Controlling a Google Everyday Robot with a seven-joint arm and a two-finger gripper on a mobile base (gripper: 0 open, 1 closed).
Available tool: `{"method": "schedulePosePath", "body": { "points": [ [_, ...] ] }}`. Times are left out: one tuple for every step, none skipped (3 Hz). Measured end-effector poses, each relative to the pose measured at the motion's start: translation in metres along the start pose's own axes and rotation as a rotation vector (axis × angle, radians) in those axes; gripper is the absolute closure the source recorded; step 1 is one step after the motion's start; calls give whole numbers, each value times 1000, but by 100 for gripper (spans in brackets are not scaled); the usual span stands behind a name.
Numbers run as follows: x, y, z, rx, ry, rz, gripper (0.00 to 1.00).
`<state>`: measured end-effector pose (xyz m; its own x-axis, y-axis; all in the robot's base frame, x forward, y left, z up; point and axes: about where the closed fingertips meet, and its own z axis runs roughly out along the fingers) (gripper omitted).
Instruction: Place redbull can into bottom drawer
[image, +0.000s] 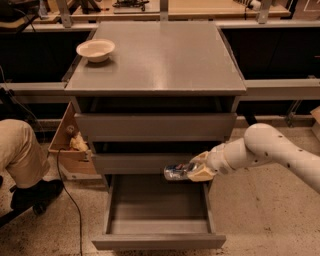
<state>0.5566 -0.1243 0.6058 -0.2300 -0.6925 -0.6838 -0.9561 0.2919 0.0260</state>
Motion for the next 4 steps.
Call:
{"method": "schedulePosePath", "body": {
  "points": [
    [47, 2, 38, 2, 14, 51, 100],
    [78, 1, 72, 1, 4, 54, 100],
    [107, 4, 107, -22, -9, 65, 100],
    [107, 4, 107, -22, -9, 65, 100]
  ]
}}
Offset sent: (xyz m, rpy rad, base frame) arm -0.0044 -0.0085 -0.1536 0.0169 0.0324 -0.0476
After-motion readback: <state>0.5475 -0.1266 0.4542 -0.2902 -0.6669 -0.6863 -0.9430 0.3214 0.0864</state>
